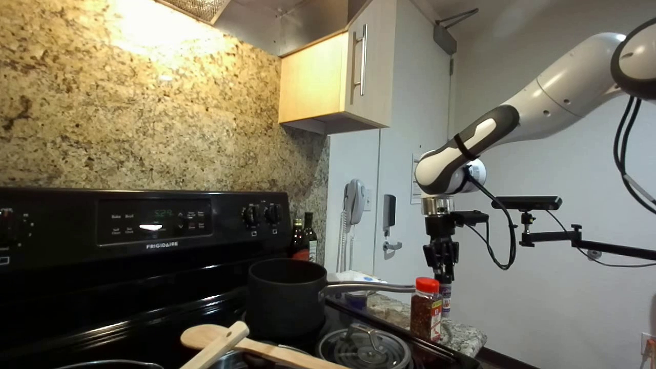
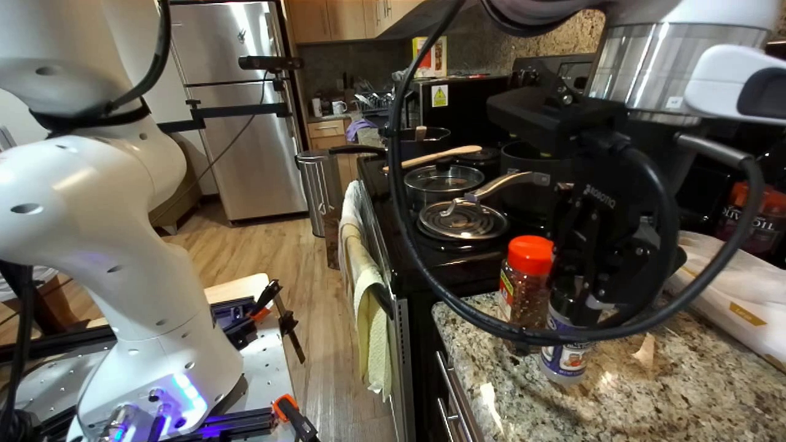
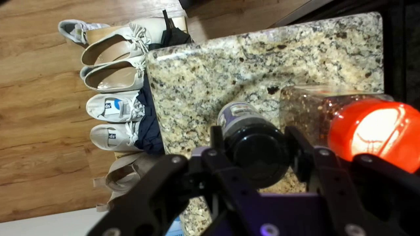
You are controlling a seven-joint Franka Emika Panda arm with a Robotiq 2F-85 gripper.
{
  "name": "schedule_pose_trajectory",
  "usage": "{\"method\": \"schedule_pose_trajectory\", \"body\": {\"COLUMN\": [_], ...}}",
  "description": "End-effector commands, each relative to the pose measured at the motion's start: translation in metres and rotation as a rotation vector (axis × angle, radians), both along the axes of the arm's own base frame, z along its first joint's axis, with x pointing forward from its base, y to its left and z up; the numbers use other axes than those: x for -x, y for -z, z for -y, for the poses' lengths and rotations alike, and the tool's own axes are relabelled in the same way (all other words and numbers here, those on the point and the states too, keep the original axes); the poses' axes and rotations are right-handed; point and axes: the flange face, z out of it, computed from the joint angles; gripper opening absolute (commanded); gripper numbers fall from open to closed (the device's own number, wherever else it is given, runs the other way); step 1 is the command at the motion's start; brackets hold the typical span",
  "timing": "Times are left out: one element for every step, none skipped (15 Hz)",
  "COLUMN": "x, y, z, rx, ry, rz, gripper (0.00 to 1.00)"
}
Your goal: Move the small bottle to the right
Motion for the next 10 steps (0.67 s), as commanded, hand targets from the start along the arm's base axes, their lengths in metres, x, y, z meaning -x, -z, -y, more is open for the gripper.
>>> {"method": "schedule_pose_trajectory", "body": {"x": [0.013, 0.013, 0.014, 0.014, 0.015, 0.015, 0.015, 0.013, 0.013, 0.011], "y": [0.007, 0.011, 0.014, 0.017, 0.019, 0.02, 0.02, 0.021, 0.022, 0.024], "z": [-0.008, -0.009, -0.009, -0.009, -0.01, -0.008, -0.007, -0.006, -0.006, -0.007], "rx": [-0.001, -0.004, 0.0, 0.007, 0.014, 0.032, 0.046, 0.061, 0.071, 0.073], "ry": [-0.032, -0.043, -0.054, -0.056, -0.06, -0.066, -0.082, -0.1, -0.105, -0.117], "rz": [-0.017, -0.019, -0.022, -0.033, -0.04, -0.046, -0.049, -0.05, -0.05, -0.04], "gripper": [0.24, 0.24, 0.24, 0.24, 0.24, 0.24, 0.24, 0.24, 0.24, 0.24]}}
